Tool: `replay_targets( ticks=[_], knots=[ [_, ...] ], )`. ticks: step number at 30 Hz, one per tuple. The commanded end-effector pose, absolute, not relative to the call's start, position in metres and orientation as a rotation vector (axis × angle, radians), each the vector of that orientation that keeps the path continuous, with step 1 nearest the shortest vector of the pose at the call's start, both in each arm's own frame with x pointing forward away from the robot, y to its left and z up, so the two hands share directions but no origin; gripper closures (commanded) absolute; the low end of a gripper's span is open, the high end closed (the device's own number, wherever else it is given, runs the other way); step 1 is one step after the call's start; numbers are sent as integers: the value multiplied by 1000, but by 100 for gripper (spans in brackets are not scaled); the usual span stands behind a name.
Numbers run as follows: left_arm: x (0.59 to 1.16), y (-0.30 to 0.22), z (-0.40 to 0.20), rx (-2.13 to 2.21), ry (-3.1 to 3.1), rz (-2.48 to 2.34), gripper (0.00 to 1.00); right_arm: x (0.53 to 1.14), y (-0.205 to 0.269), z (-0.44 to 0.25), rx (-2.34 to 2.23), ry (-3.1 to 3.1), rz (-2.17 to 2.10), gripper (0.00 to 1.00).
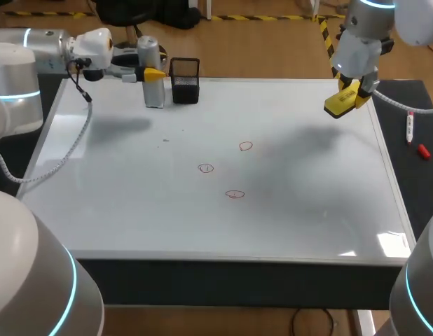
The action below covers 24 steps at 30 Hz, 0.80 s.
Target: Pick up the inspection probe, press it on each red-marked spot on the whiteboard one by one, put down the probe, pick up the eraser, and wipe off all the red marks.
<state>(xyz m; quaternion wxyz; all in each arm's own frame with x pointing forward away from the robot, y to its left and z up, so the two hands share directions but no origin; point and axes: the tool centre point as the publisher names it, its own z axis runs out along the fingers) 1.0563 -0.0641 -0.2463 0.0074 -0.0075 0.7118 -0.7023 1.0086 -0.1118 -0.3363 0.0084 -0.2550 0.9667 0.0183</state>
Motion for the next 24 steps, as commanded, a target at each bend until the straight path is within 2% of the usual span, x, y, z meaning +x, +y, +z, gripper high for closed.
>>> replay_targets(
  ticks=[1, 24],
  knots=[
    [1064, -61, -250, -21, 2223, -2204, 100, 1009, -112, -336, -799, 3023, 53, 100],
    [1067, -56, -248, -40, 2211, -2193, 100, 1009, -112, -336, -799, 3023, 53, 100]
  ],
)
